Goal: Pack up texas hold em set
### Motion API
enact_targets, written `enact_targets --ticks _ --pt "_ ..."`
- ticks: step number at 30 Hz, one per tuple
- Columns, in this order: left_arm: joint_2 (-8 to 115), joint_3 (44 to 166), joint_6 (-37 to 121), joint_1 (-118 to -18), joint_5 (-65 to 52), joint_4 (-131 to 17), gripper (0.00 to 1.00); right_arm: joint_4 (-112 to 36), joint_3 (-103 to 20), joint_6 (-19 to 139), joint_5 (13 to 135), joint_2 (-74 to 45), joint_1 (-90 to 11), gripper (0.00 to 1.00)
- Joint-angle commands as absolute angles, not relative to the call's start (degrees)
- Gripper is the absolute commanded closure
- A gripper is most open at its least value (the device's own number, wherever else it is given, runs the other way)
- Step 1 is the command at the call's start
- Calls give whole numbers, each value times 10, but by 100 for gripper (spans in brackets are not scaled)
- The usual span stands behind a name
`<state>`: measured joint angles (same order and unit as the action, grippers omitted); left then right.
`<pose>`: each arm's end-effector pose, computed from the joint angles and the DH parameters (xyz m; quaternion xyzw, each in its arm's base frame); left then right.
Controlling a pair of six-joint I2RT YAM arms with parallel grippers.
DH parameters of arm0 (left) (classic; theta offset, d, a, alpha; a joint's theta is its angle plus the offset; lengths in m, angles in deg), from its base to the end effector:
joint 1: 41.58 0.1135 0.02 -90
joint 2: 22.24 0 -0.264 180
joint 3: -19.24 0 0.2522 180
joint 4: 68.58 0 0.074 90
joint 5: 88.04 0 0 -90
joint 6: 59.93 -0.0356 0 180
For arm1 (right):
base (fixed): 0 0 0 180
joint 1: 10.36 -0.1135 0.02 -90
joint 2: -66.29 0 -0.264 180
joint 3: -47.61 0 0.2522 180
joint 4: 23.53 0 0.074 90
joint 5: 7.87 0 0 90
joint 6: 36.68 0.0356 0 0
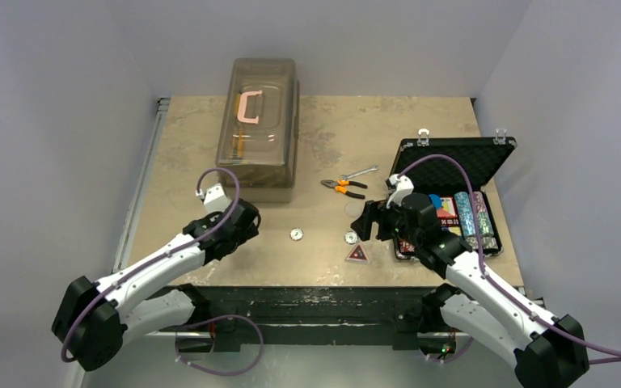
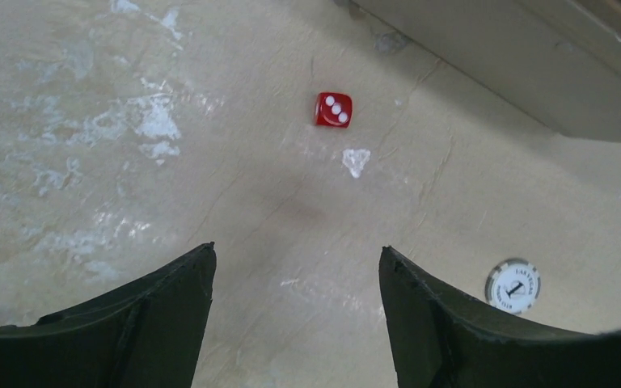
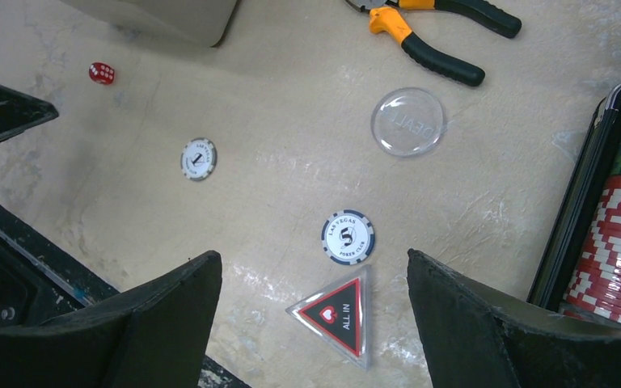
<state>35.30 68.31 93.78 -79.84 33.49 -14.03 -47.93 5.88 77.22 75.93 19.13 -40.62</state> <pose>0.1490 -0.0938 0.2061 -0.2680 0.8989 -0.0081 0.3466 0.1591 0.0973 0.2288 -0.0750 0.8612 0.2695 0.4244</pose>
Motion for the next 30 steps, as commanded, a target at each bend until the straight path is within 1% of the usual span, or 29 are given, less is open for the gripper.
enact_targets --ticks 1,2,4,8,11,15,20,25,28,29,30 --pt "397 656 869 -792 405 -329 28 -457 60 761 755 211 -408 17" --pt "414 653 850 -792 402 -366 28 -458 61 761 757 213 -408 17" --pt "441 645 841 -792 413 -410 30 -458 61 762 759 213 -408 17" --pt "498 632 878 -792 473 -431 36 -458 61 763 757 211 -408 17" --pt "520 607 853 -792 477 -512 37 -457 62 763 754 212 -408 17" --pt "552 603 825 -794 490 -578 40 -459 61 762 755 211 -408 17" --pt "583 638 823 -790 510 -550 51 -459 62 762 754 221 -408 17" --pt "607 658 821 -789 524 -549 56 -461 64 763 752 228 -408 17" --pt "612 666 825 -788 528 -525 60 -461 63 762 751 229 -408 17" --pt "612 668 824 -789 525 -522 67 -461 63 761 751 229 -408 17" --pt "612 668 823 -789 524 -521 70 -462 62 761 751 228 -408 17"
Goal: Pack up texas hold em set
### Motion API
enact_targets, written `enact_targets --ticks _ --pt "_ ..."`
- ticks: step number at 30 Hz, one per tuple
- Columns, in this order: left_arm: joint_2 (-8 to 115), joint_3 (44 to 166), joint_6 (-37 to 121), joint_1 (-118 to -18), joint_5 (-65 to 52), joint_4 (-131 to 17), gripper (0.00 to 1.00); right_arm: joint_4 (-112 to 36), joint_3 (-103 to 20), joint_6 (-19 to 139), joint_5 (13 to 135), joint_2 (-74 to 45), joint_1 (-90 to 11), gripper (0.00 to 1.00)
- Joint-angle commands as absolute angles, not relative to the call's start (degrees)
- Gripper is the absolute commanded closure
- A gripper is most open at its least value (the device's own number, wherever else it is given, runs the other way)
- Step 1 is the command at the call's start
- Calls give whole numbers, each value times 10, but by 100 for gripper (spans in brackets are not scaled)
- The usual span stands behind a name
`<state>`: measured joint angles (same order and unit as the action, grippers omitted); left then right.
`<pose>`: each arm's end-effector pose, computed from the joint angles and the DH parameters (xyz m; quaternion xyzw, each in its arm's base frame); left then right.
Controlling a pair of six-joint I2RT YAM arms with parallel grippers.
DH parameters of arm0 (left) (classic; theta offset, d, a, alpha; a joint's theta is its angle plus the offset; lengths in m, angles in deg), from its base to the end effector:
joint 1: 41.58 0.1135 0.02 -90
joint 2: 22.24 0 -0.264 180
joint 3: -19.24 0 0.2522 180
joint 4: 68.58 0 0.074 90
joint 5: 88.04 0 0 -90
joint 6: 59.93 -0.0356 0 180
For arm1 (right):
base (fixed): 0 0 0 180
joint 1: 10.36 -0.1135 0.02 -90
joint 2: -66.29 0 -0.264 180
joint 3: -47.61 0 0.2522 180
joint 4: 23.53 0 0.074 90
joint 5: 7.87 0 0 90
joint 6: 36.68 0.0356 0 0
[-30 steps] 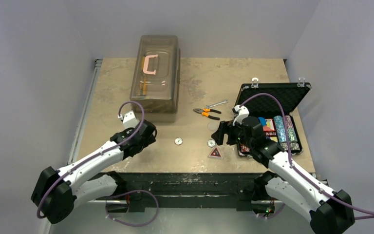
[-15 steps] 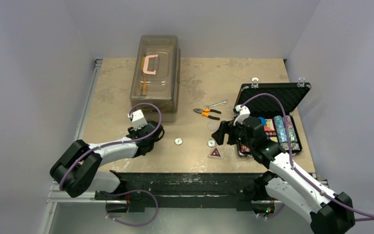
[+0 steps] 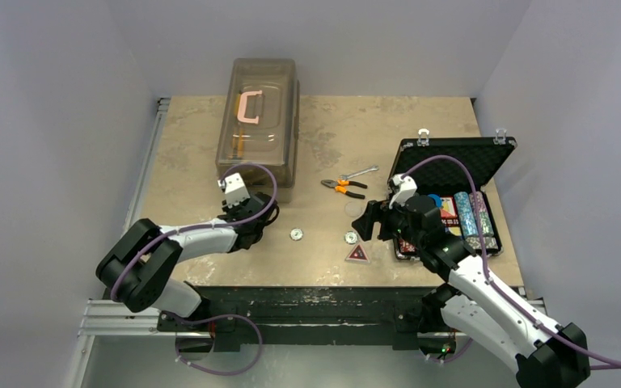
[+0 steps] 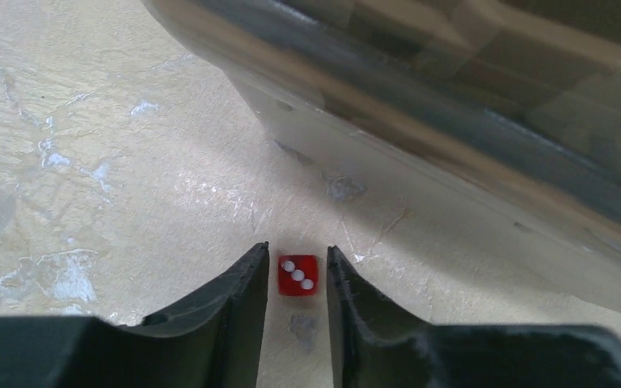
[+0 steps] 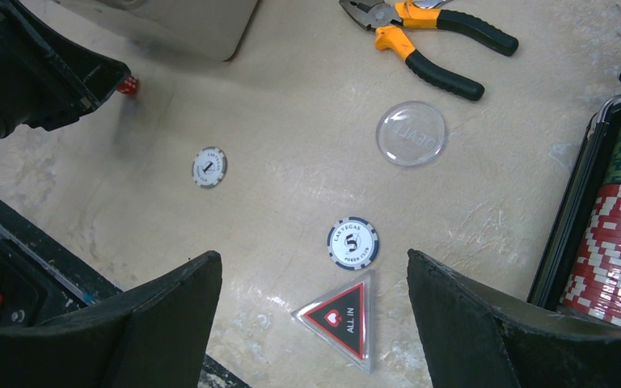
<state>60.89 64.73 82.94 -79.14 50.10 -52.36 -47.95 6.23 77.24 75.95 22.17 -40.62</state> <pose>0.2110 -0.1288 0.1426 -0.2410 0.8434 0.0721 0.4747 0.1533 0.0939 0.2353 -0.0752 0.8493 0.2780 0.4425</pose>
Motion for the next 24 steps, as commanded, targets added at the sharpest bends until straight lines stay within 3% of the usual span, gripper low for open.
enact_targets --ticks 1,4,7,11,24 --pt "612 669 819 -789 522 -521 76 -462 62 761 751 229 -408 17" --pt "615 678 818 -788 520 -504 78 -463 62 760 753 230 -408 17" --pt "621 701 856 -789 522 -441 68 -463 62 760 754 231 -407 17" --pt "626 716 868 -789 519 -415 61 -463 63 760 756 234 -407 17" --pt "662 747 966 -790 497 -362 64 -464 64 761 755 241 -408 17"
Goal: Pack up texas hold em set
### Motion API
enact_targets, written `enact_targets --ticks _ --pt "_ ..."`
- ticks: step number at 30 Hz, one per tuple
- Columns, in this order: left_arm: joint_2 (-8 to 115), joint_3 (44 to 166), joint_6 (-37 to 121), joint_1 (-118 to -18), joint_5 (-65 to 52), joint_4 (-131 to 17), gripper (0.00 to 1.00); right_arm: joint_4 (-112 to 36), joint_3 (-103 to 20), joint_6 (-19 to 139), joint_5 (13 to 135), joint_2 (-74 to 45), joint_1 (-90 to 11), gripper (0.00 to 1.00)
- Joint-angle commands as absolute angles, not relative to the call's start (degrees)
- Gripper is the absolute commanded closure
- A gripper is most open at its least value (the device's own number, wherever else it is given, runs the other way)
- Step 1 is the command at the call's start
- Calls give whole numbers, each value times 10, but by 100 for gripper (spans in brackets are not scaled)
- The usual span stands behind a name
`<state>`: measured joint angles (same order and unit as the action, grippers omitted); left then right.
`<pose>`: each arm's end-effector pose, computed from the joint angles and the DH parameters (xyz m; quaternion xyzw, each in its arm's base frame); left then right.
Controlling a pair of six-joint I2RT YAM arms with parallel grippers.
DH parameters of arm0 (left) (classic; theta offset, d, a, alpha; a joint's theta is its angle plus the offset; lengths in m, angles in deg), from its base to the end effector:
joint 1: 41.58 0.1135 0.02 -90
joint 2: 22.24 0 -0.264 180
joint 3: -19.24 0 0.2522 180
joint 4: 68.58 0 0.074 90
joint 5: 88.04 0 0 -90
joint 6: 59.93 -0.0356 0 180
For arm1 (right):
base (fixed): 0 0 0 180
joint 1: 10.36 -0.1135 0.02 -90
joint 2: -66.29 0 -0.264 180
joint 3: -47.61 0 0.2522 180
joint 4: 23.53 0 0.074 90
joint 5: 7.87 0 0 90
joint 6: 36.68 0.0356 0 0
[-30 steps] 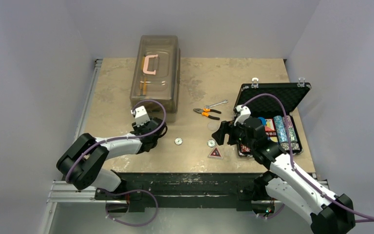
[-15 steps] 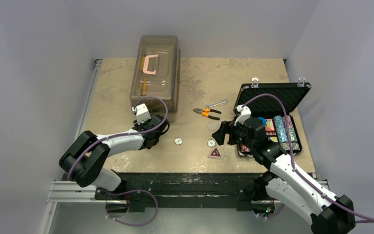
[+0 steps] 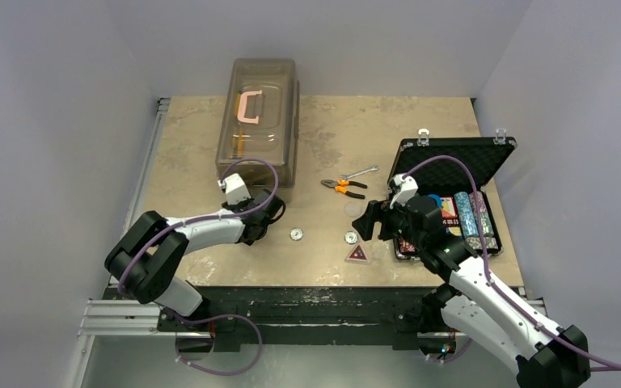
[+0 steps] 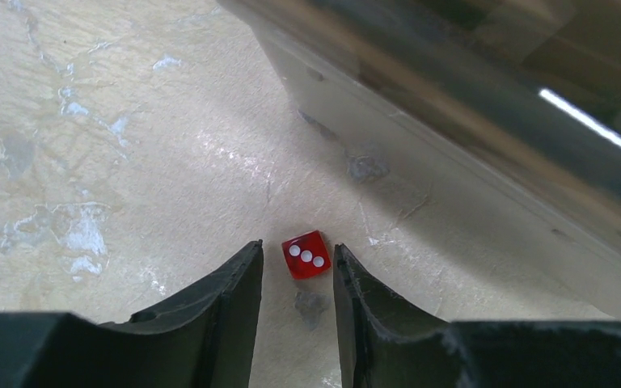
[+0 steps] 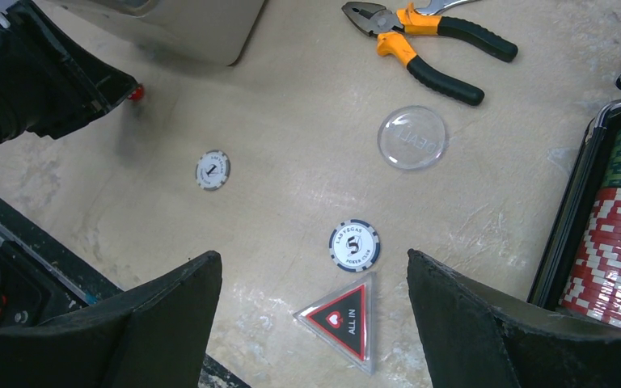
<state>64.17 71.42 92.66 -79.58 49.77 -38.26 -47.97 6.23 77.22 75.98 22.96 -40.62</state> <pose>0.2164 -0.1356 0.1467 -0.2771 0.8523 0.0976 0.4327 0.1518 0.0930 0.2375 -0.0753 0.8457 0.2802 0.4478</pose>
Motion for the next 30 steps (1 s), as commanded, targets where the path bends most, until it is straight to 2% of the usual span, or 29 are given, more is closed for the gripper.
enact_targets --ticks 1,13,19,24,30 --pt "662 748 973 -790 499 -359 64 -463 65 761 756 241 -408 17" --pt "668 754 992 -795 514 -349 80 -463 66 762 756 242 -408 17" --pt "664 751 963 -795 499 -355 94 -463 66 762 754 241 -407 17" --pt "613 727 905 -801 408 -389 100 -461 67 762 753 240 -408 17" --pt "530 683 844 -821 221 -463 100 -456 67 763 744 226 -408 17"
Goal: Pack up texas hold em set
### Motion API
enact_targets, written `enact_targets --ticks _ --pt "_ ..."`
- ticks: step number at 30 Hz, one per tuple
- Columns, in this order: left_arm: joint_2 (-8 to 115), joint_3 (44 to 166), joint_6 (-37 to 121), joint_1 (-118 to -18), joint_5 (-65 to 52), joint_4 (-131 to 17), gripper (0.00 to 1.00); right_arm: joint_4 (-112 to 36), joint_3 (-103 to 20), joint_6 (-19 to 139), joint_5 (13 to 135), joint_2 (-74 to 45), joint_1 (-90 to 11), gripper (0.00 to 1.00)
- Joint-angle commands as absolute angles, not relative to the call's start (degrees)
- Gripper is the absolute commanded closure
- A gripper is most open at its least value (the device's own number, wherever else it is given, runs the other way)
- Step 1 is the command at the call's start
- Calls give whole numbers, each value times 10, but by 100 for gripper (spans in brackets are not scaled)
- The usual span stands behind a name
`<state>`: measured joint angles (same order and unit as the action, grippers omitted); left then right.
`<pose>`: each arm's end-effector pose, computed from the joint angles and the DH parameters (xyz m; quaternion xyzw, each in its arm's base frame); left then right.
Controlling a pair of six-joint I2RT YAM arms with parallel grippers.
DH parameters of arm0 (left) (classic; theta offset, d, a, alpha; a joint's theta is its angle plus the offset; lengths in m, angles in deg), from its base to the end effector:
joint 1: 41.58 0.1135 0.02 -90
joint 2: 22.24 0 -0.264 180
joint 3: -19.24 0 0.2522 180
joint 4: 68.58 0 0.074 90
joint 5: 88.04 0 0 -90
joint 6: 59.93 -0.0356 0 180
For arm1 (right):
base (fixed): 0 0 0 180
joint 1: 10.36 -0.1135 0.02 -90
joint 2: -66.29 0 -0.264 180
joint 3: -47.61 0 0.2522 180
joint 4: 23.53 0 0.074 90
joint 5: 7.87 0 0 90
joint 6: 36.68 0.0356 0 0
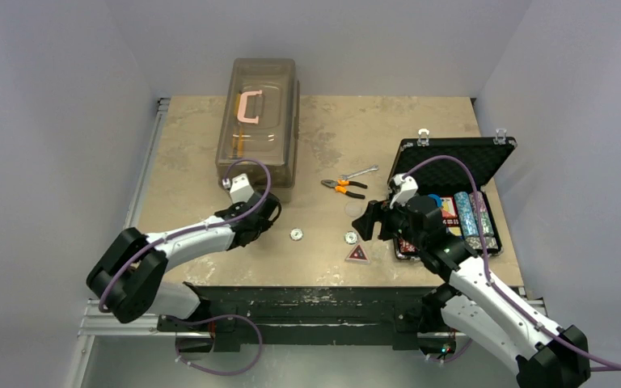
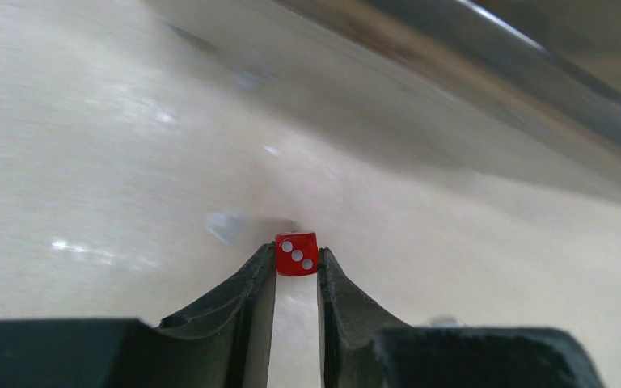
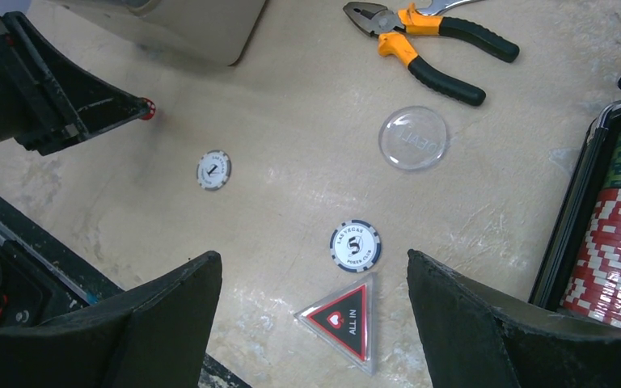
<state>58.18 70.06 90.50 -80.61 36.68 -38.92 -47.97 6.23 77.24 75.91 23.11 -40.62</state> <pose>0.2055 -0.1405 0.1605 -0.2486 0.8896 -0.0071 0.3830 0.1515 0.0929 0.2379 -0.0755 0.8450 0.2812 0.4485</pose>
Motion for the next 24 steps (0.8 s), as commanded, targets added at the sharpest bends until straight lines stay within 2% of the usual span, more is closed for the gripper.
enact_targets --ticks 1,4,9,12,21,24 --pt "517 678 841 -824 189 -472 100 -455 67 763 742 223 -407 17" --pt "483 655 845 -829 66 -548 100 -450 68 763 722 218 -408 16" --pt "447 601 914 -835 -90 -740 100 -437 67 792 643 198 -408 5" --pt "444 592 953 -843 -131 -807 100 -382 86 839 554 207 -408 1" --pt "451 577 1068 -866 -194 -943 100 -127 157 958 391 237 -408 3" --pt "459 572 1113 -866 -209 -966 100 -162 155 931 410 271 -409 6"
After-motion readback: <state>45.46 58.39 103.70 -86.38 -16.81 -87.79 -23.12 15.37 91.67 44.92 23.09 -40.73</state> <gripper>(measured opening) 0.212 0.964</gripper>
